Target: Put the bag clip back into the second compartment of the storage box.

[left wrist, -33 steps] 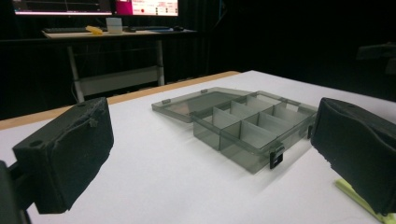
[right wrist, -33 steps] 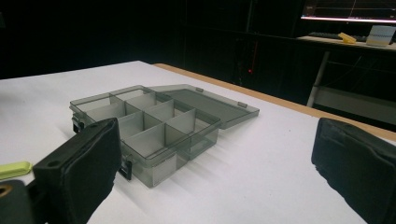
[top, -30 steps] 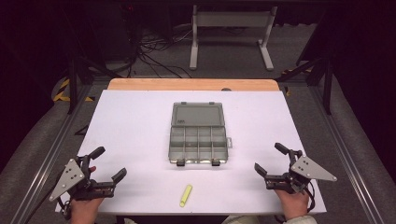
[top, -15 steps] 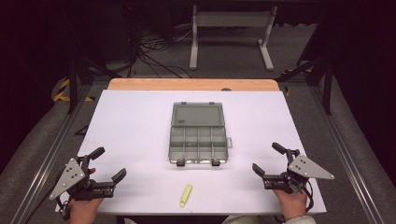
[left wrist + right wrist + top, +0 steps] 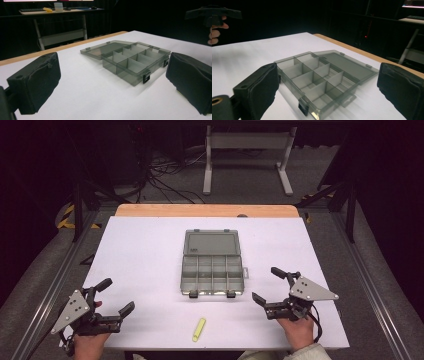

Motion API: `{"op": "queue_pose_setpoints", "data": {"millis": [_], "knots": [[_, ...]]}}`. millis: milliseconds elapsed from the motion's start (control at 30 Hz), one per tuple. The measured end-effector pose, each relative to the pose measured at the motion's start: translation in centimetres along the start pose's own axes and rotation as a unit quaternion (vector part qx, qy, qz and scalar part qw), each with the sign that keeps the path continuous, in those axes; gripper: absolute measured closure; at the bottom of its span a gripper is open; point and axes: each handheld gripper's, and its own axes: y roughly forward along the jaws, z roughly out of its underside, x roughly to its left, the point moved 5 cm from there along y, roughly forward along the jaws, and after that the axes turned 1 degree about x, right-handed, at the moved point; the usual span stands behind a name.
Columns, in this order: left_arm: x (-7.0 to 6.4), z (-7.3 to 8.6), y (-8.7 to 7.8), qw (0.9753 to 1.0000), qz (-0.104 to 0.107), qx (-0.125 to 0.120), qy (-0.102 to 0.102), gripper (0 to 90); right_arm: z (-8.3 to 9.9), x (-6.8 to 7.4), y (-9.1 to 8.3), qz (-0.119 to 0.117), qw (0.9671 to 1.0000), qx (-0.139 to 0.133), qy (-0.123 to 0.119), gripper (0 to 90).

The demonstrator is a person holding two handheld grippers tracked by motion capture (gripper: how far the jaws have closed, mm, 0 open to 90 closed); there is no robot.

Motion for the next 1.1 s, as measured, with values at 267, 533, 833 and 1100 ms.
{"op": "queue_pose_setpoints", "data": {"millis": [267, 533, 833, 1100], "knots": [[-0.2, 0.0, 0.1, 1.0, -0.001, 0.006, 0.008, 0.5, -1.2, 1.2, 1.5, -0.027, 0.9996, -0.008, -0.01, 4.5], [-0.2, 0.0, 0.1, 1.0, 0.001, 0.004, 0.007, 0.6, -2.1, 2.6, 2.7, -0.054, 0.9981, 0.004, -0.028, 4.2], [-0.3, 0.1, 0.1, 0.9999, 0.002, 0.009, 0.009, 0.6, -3.1, 3.3, 4.0, -0.072, 0.9971, 0.015, -0.018, 4.0], [-0.3, 0.1, 0.2, 0.9999, 0.001, 0.009, 0.009, 0.6, -4.1, 4.1, 5.0, -0.118, 0.9908, 0.066, -0.01, 21.0]]}}
